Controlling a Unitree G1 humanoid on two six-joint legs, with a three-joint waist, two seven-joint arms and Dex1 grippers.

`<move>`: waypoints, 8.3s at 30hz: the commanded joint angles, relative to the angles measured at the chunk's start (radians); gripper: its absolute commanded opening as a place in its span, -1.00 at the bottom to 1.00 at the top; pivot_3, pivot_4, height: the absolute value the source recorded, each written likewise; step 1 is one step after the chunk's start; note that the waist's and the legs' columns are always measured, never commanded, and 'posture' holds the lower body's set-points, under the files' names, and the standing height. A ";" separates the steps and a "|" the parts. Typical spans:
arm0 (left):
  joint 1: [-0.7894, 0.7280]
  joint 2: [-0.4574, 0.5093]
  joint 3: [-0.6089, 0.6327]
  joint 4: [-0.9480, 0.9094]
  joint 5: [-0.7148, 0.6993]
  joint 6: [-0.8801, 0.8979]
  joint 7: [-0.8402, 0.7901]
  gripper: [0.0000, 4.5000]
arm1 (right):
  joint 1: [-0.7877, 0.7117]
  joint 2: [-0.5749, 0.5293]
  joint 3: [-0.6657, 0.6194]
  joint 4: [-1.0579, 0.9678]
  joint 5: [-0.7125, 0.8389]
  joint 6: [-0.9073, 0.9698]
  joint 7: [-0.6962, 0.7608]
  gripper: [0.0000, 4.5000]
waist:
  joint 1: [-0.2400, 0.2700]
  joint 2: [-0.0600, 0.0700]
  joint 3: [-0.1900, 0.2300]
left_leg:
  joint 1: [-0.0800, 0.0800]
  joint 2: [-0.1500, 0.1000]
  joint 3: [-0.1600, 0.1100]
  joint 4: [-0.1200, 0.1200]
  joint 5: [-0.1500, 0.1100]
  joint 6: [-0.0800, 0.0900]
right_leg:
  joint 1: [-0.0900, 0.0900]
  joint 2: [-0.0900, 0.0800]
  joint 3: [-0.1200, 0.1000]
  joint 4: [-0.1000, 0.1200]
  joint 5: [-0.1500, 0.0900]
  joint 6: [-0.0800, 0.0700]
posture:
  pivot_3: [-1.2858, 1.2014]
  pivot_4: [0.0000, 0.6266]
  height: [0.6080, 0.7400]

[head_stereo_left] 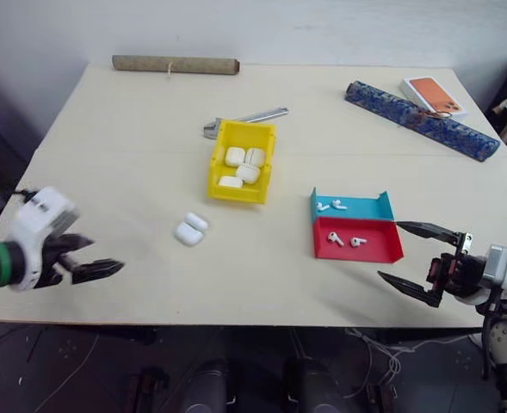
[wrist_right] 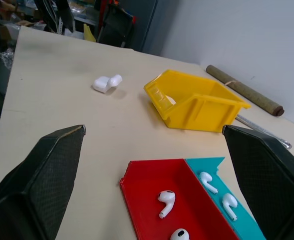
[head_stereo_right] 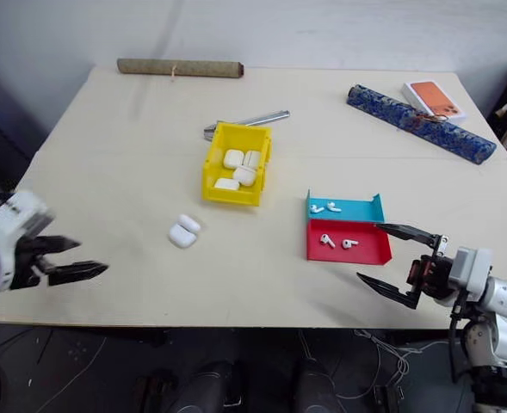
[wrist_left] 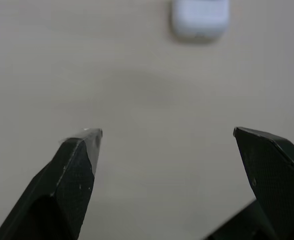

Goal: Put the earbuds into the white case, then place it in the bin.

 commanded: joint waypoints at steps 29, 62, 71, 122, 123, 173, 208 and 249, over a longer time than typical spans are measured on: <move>-0.441 -0.489 -0.570 0.309 0.322 0.012 0.336 0.98 | 0.149 0.051 -0.002 -0.154 0.006 -0.024 -0.085 1.00 | 0.022 -0.002 0.001 | 0.001 0.008 0.006 0.007 0.005 0.003 | -0.001 0.010 0.010 0.001 -0.002 -0.003 | 0.03 -0.52 1.00; 0.045 -0.672 -0.187 0.201 0.037 -1.251 -0.459 0.25 | 0.348 -0.151 -0.180 -0.226 -0.143 0.168 -0.315 1.00 | 0.029 0.000 -0.001 | 0.002 0.012 0.007 0.009 0.000 0.000 | -0.001 0.008 0.006 0.000 -0.005 -0.009 | 0.03 -0.52 1.00; 0.059 -0.902 -0.346 0.176 -0.034 -1.263 -0.463 0.25 | 0.545 -0.189 -0.377 -0.008 -0.263 0.126 -0.361 1.00 | 0.024 -0.001 -0.001 | 0.002 0.012 0.010 0.011 -0.002 0.004 | 0.002 0.010 0.009 -0.003 -0.004 -0.007 | 0.03 -0.52 1.00; 0.114 -0.861 -0.373 0.129 0.004 -1.291 -0.387 0.25 | -0.567 -0.334 0.720 -0.145 -0.704 0.852 -0.252 -0.38 | 0.000 0.004 -0.005 | -0.002 0.016 0.010 0.013 -0.003 0.003 | -0.001 0.012 0.004 -0.006 -0.004 -0.008 | 0.03 -0.52 1.00; 0.112 -0.860 -0.373 0.129 0.002 -1.288 -0.386 0.25 | -0.565 -0.335 0.720 -0.145 -0.707 0.853 -0.249 -0.38 | 0.000 0.004 -0.005 | -0.002 0.016 0.010 0.013 -0.003 0.003 | -0.001 0.012 0.004 -0.006 -0.004 -0.008 | 0.03 -0.52 1.00; 0.054 -0.909 -0.352 0.166 -0.088 -1.251 -0.420 0.25 | -0.466 -0.189 0.120 -0.200 -0.036 0.907 -0.081 -0.80 | 0.003 0.004 -0.004 | -0.002 0.016 0.008 0.013 -0.003 0.003 | 0.000 0.012 0.002 -0.007 -0.004 -0.007 | 0.03 -0.52 1.00; -0.125 -1.009 -0.374 0.194 -0.162 -1.092 -0.378 0.25 | -0.255 0.238 0.281 -0.579 0.166 0.687 -0.413 -0.80 | 0.000 0.002 -0.004 | -0.002 0.015 0.007 0.011 -0.003 0.003 | -0.001 0.013 0.002 -0.001 -0.004 -0.007 | 0.03 -0.52 1.00; 0.003 -0.867 -0.303 0.255 -0.065 -1.185 -0.434 0.25 | -0.382 -0.358 0.225 -0.117 -0.305 0.752 -0.368 1.00 | -0.001 0.003 -0.003 | 0.001 0.018 0.013 0.010 -0.004 0.002 | -0.003 0.012 0.005 -0.005 -0.003 -0.008 | 0.03 -0.52 1.00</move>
